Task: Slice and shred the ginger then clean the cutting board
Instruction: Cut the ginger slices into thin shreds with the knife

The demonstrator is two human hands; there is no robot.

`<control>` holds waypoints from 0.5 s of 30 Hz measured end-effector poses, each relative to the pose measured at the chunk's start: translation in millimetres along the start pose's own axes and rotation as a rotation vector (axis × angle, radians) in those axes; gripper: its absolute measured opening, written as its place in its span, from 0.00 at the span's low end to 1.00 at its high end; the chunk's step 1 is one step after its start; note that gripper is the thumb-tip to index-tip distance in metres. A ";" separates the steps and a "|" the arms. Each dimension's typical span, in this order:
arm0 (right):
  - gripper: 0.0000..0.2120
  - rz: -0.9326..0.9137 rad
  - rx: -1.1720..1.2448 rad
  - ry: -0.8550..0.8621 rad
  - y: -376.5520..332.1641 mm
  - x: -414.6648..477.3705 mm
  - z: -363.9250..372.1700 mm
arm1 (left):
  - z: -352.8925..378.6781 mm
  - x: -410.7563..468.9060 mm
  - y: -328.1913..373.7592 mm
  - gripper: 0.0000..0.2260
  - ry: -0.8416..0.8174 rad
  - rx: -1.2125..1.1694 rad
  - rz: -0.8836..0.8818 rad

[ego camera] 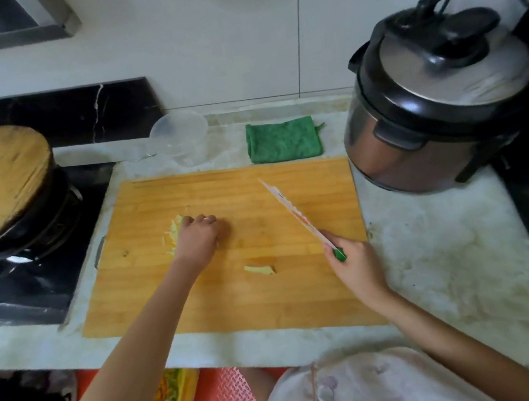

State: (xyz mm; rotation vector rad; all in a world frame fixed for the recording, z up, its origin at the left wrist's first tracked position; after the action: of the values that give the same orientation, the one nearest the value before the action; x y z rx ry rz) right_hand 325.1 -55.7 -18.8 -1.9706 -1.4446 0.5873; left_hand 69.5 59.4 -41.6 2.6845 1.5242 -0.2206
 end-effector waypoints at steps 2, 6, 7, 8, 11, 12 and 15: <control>0.13 0.026 -0.050 -0.099 1.1 -1.3 9.9 | -4.0 -7.2 -12.3 0.13 0.024 -0.057 -0.060; 0.13 0.060 -0.124 -0.278 -7.9 -9.5 26.8 | -25.0 -30.5 -5.2 0.14 0.307 -0.243 -0.031; 0.13 0.052 -0.164 -0.309 -12.2 -11.3 28.9 | -28.7 -40.2 -1.4 0.13 0.388 -0.259 -0.031; 0.14 0.029 -0.213 -0.319 -16.9 -12.3 28.8 | -31.2 -50.5 3.9 0.10 0.457 -0.276 -0.036; 0.16 -0.136 -0.418 -0.338 -36.8 -18.1 31.9 | -26.6 -77.6 28.4 0.07 0.586 -0.295 -0.040; 0.18 -0.176 -0.479 -0.361 -42.1 -20.6 35.3 | -20.8 -84.6 38.4 0.08 0.596 -0.298 -0.046; 0.19 -0.231 -0.517 -0.412 -53.3 -30.2 44.2 | -1.3 -97.2 66.7 0.11 0.555 -0.293 -0.014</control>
State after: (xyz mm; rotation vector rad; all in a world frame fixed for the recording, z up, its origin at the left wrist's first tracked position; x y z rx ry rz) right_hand 250.2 -63.6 -12.9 -2.0899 -2.2278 0.5777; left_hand 77.7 -57.5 -28.0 2.6105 1.5306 0.7471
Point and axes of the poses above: each hand's wrist, its own x-axis towards the middle knuckle, its own z-axis out of the palm, y = z × x, the point moved 10 cm from there along x, towards the middle knuckle, and after that the axes turned 10 degrees about z, right-handed, at the moved point
